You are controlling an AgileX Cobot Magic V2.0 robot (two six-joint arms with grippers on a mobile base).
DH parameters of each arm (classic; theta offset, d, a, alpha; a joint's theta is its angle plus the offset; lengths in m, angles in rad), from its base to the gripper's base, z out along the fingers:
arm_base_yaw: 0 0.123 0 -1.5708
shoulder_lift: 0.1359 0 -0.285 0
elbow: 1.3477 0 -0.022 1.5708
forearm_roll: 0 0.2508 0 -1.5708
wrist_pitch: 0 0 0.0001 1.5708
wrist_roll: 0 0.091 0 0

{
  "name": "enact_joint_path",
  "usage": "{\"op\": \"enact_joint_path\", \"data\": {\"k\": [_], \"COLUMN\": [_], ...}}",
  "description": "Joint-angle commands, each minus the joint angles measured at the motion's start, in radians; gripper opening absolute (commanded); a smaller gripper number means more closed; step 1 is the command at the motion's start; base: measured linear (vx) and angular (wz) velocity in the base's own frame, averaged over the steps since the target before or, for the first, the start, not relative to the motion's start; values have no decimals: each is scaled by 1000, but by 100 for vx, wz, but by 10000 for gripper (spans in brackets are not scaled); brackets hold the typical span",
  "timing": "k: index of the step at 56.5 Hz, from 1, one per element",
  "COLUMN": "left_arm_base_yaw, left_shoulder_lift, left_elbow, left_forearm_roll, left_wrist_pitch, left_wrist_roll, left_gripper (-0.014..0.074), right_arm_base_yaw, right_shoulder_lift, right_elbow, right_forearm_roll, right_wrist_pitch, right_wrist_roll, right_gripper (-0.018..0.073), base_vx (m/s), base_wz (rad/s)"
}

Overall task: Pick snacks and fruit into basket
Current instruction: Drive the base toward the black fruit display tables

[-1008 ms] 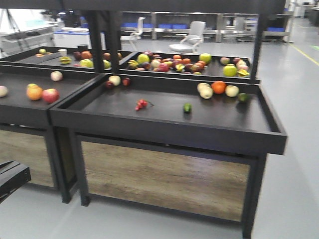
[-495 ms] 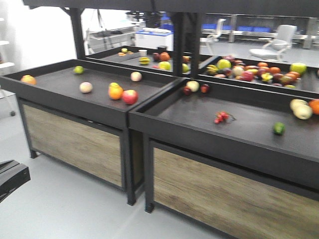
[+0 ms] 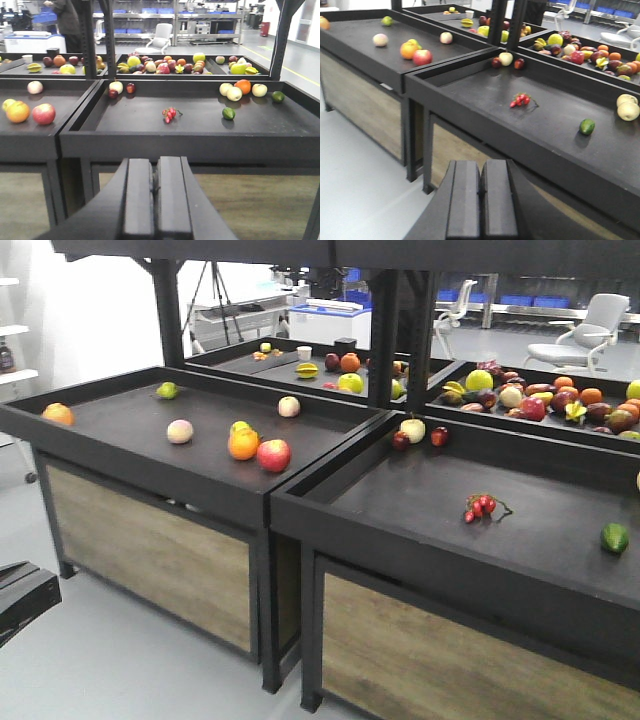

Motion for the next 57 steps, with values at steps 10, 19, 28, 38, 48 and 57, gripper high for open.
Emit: {"op": "enact_joint_path", "data": {"k": [10,19,28,38,48,57], "left_arm_base_yaw": [0,-1,-1,-2,-2,-1], "left_shoulder_lift": [30,34,35,35,50,56], "left_elbow": [-31,-31,-32,-13,-11,-5], "left_forearm_roll": [21,21,21,22,21,21], "left_wrist_pitch": [106,48,5,22,88,85], "left_wrist_roll": [-8,-8,-8,-8,-8,-8], "left_gripper": [3,3,3,3,3,3], "right_arm_base_yaw": [-12,-12,-12,-34,-54,-62], "right_shoulder_lift": [51,54,49,58,73,63], "right_elbow": [-26,-26,-26,-26,-26,-26], "right_forearm_roll": [-15,-51,-76,-41,5,10], "right_wrist_pitch": [-114,-72,-55,-60,-73,-47], "right_wrist_roll": [-3,-3,-3,-3,-3,-3], "right_gripper": [-9,-9,-9,-9,-9,-9], "base_vx": [36,30,30,29,28,26], "base_wz": [-23,-25,-30,-30,-21,-3]}}
